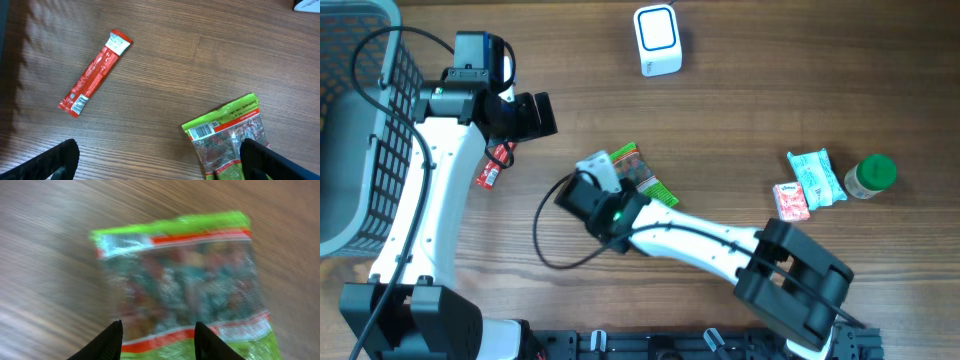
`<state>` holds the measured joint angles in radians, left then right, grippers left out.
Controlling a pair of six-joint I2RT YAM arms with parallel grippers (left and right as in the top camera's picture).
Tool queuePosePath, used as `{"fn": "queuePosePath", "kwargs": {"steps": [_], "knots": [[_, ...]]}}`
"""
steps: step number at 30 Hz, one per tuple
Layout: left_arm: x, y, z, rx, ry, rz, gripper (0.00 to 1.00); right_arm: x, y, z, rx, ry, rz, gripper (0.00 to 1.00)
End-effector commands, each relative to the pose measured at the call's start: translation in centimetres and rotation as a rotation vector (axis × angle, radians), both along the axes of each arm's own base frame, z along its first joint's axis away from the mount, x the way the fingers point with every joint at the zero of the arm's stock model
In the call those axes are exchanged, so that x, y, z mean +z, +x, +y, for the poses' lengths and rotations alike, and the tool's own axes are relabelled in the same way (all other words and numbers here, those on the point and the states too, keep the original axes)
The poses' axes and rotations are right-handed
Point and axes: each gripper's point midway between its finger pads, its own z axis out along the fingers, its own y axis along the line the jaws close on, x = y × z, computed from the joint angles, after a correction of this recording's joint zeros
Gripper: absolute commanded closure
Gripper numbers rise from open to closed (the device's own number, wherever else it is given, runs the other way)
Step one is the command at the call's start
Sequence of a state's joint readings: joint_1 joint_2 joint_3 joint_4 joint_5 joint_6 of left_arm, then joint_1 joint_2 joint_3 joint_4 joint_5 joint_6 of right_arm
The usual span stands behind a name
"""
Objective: Scan the item barcode
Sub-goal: 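Move the right gripper left and grasp the green-red gummy bag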
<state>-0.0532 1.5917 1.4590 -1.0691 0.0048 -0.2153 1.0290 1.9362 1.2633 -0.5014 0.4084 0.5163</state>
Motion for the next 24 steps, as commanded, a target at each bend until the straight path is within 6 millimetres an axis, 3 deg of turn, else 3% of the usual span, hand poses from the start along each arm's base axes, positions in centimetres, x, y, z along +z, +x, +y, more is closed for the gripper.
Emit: {"fn": "queuePosePath", "kwargs": {"steps": [1,4,7,9,11,13,15,24], "knots": [[0.0,0.1,-0.1,0.000,-0.006,-0.001,0.00,0.7,1.0,-2.0,-0.222,0.153,0.157,0.58],[0.0,0.1,-0.1,0.000,-0.006,-0.001,0.00,0.1,0.6,-3.6,-0.356,0.221,0.302,0.67],[0.0,0.1,-0.1,0.000,-0.006,-0.001,0.00,-0.3,0.4,-4.9,-0.459,0.253,0.390,0.69],[0.0,0.1,-0.1,0.000,-0.006,-0.001,0.00,-0.5,0.2,-5.7,-0.532,0.261,0.427,0.64],[0.0,0.1,-0.1,0.000,-0.006,-0.001,0.00,-0.6,-0.1,-6.1,-0.587,0.266,0.450,0.43],[0.0,0.1,-0.1,0.000,-0.006,-0.001,0.00,-0.7,-0.7,-6.2,-0.639,0.280,0.488,0.35],[0.0,0.1,-0.1,0.000,-0.006,-0.001,0.00,-0.7,-1.4,-5.8,-0.664,0.301,0.536,0.31],[0.0,0.1,-0.1,0.000,-0.006,-0.001,0.00,-0.4,-4.2,-3.8,-0.739,0.378,0.725,0.31]]}}
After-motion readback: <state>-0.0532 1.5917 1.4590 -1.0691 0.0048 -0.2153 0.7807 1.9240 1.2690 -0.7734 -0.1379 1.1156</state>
